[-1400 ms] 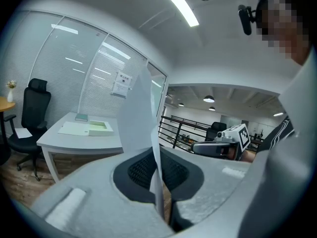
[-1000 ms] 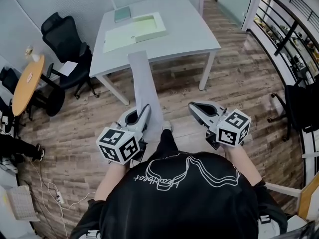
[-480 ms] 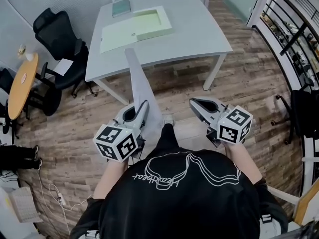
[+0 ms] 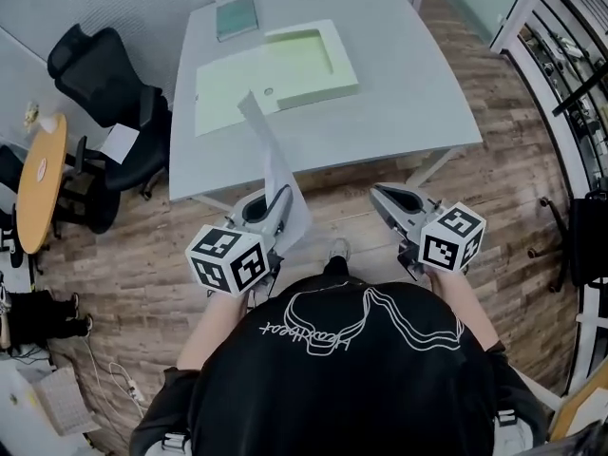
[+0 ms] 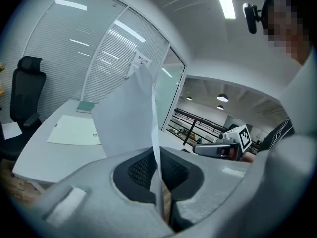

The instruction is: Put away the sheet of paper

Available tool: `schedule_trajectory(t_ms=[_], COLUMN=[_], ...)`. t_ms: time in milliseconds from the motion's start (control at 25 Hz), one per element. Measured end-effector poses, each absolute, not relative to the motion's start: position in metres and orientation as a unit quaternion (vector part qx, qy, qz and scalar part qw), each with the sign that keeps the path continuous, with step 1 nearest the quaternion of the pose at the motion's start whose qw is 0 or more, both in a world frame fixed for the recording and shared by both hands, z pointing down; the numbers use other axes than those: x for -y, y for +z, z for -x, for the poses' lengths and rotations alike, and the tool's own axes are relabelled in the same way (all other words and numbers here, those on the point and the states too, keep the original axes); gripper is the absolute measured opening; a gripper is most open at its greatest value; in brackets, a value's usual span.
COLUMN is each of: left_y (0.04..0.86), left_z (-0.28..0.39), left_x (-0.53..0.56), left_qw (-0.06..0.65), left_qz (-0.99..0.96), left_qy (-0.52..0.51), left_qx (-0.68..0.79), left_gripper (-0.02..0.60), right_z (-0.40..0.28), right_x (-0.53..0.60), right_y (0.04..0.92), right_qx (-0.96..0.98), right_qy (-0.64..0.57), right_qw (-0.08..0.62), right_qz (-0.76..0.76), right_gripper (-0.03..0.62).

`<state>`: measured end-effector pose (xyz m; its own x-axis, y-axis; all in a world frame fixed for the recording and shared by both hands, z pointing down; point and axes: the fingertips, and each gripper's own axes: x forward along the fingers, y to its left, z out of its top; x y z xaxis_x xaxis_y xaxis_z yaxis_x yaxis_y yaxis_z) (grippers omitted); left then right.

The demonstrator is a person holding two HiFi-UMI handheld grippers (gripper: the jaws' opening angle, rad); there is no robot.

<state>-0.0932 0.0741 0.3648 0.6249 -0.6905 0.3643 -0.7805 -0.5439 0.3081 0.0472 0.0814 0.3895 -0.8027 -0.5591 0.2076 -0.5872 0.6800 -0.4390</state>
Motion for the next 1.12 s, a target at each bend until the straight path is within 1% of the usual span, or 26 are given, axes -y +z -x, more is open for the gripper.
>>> schedule_trajectory(t_ms=[280, 520, 840, 1120], left_y=[0.359, 0.372, 0.379, 0.385], left_z=[0.116, 0.115, 0.13, 0.152], left_x=[0.01, 0.027, 0.053, 0.087], left_qw=[0.232, 0.248, 0.254, 0.26], left_qz=[-0.877, -0.88, -0.869, -0.85], left_qy=[0.085, 0.078, 0.08, 0.093], left_qx=[0.412, 0.399, 0.418, 0.448], left_gripper=[0.011, 0.011, 0.011, 0.011], right_z=[-0.029, -0.02, -0.018, -0.003], right_x=[0.0, 0.017, 0.044, 0.087], right_y=[0.363, 0.363, 0.37, 0.369], right_qx=[0.916, 0.917, 0.919, 0.927], right_qy=[0.232, 0.231, 0.24, 0.244], right_qw=[0.029, 0.049, 0.05, 0.042], right_qz=[-0.325, -0.323, -0.308, -0.283], right_gripper=[0.009, 0.009, 0.009, 0.009])
